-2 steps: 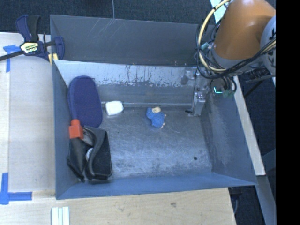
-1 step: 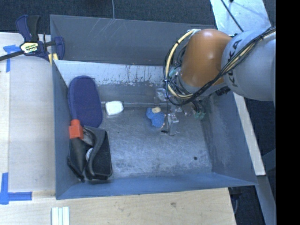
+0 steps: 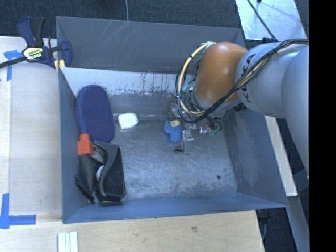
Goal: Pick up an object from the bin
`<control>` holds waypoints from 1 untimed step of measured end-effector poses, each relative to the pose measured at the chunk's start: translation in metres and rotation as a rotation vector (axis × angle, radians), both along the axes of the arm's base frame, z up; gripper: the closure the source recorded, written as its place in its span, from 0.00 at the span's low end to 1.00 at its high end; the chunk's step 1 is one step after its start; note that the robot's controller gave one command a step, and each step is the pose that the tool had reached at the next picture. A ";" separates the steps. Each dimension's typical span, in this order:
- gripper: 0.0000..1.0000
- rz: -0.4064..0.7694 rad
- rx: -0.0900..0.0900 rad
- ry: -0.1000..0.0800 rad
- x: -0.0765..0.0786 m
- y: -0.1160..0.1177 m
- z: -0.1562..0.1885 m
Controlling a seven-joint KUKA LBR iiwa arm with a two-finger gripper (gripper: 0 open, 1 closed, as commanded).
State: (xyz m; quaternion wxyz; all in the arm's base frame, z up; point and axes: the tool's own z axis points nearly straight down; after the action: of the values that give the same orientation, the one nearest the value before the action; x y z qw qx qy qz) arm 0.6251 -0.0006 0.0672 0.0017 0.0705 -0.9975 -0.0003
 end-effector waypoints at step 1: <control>1.00 0.001 0.000 -0.006 0.002 0.000 0.004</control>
Offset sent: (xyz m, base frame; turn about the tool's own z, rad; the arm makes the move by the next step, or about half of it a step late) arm 0.0000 0.0000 0.0000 0.0000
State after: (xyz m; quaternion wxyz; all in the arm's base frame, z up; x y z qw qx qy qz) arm 0.6269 -0.0006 0.0711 -0.0014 0.0709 -0.9975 0.0000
